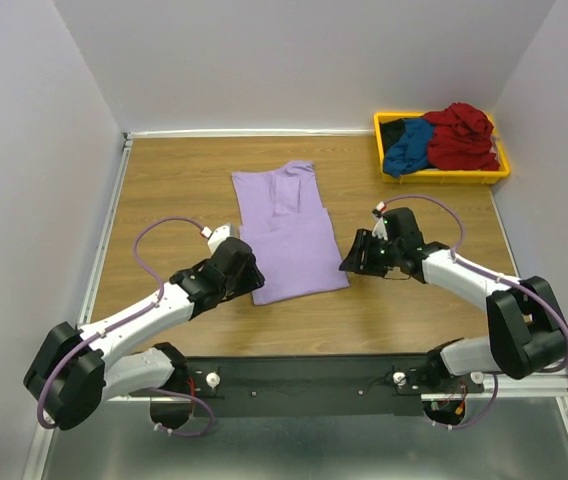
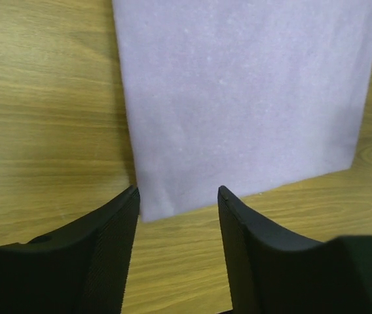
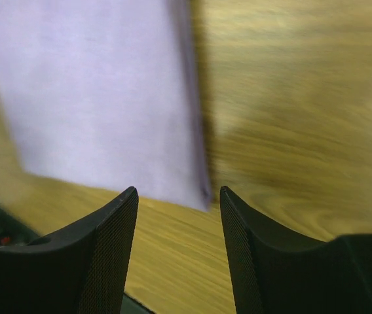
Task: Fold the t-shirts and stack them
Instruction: Fold the tshirt
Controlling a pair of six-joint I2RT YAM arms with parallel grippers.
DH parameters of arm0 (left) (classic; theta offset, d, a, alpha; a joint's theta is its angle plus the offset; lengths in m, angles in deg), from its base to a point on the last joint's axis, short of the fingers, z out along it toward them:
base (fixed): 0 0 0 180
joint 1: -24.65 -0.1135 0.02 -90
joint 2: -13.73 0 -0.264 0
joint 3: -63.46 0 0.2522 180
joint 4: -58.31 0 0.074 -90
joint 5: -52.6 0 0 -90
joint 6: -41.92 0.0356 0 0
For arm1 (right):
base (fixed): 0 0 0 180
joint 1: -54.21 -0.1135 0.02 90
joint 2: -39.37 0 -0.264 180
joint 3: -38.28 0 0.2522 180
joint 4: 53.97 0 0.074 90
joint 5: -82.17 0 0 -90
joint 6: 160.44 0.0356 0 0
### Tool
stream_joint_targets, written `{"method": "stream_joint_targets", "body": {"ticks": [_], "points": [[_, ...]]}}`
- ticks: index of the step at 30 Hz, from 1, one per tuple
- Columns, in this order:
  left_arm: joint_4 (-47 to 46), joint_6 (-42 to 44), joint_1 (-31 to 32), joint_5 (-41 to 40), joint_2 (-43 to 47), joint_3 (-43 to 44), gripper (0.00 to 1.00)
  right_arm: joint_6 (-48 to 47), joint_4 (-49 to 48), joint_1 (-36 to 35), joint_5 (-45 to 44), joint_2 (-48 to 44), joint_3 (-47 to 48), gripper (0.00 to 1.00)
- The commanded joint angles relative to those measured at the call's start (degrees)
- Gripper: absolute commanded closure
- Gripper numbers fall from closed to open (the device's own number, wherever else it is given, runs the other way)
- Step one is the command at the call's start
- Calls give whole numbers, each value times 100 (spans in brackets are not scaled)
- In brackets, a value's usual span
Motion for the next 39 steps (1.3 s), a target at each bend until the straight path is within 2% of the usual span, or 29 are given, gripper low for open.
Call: {"method": "stream_joint_targets", "body": {"ticks": [1,2,5,17,36,39], "points": [[698,151,-30,-334,-54,168,35,-336,1648,-483,-1933,-85,332,40],[716,160,-30,-343,-36,176,31,-327,1711,-572,-2032,3,437,40],[804,178,-30,-308,-45,168,29,-266,1800,-809,-2112,161,578,40],[769,345,23,-150,-343,89,29,-29,1861,-1425,-2736,1049,851,51],[804,213,295,-27,-800,247,29,121,2670,-2189,-3088,1629,1133,67],[830,195,313,-27,-888,273,29,147,2687,-2234,-3140,1700,1124,73]]}}
